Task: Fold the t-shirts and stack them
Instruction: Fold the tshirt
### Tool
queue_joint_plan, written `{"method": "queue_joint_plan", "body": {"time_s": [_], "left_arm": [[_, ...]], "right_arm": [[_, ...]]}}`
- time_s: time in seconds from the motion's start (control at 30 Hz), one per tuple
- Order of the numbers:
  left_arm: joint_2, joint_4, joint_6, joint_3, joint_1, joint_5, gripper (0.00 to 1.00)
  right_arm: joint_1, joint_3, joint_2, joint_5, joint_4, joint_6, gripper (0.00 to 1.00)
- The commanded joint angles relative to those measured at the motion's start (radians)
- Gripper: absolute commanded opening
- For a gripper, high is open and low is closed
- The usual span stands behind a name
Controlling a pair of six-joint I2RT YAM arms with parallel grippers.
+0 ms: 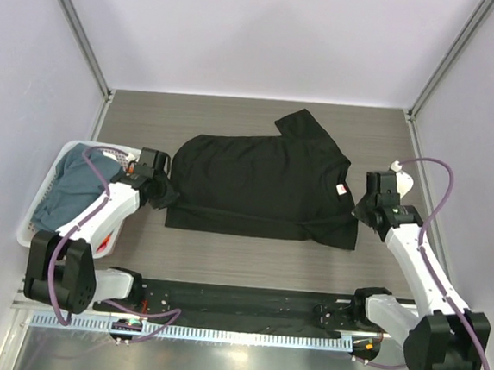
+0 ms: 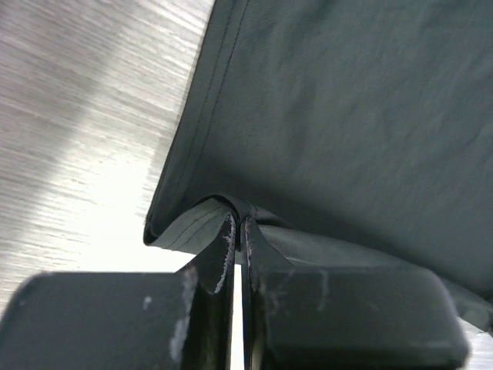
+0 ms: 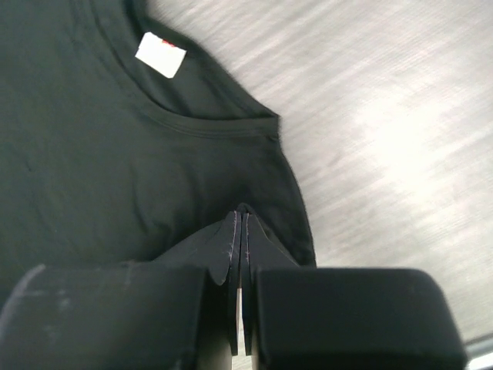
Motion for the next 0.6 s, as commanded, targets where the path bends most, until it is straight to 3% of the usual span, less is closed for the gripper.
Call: {"method": "queue_joint_plan", "body": {"time_s": [0.0,0.33,0.57], "left_arm": [[0.028,0.036,-0.013,0.059,0.006,-0.041,0.00],[0.141,0.031,0.007,0.137,0.006,-0.083,0.00],[0.201,-0.024,0.024,0.231,0.006,-0.142,0.00]], "right_arm": [[-0.002,0.059,0.045,-0.061,0.126,-0.099,0.01],[0.001,0.141,0.230,-0.066,0.211,-0.206,0.01],[0.001,0.173,0.261,-0.055,0.217,-0.249,0.01]]}}
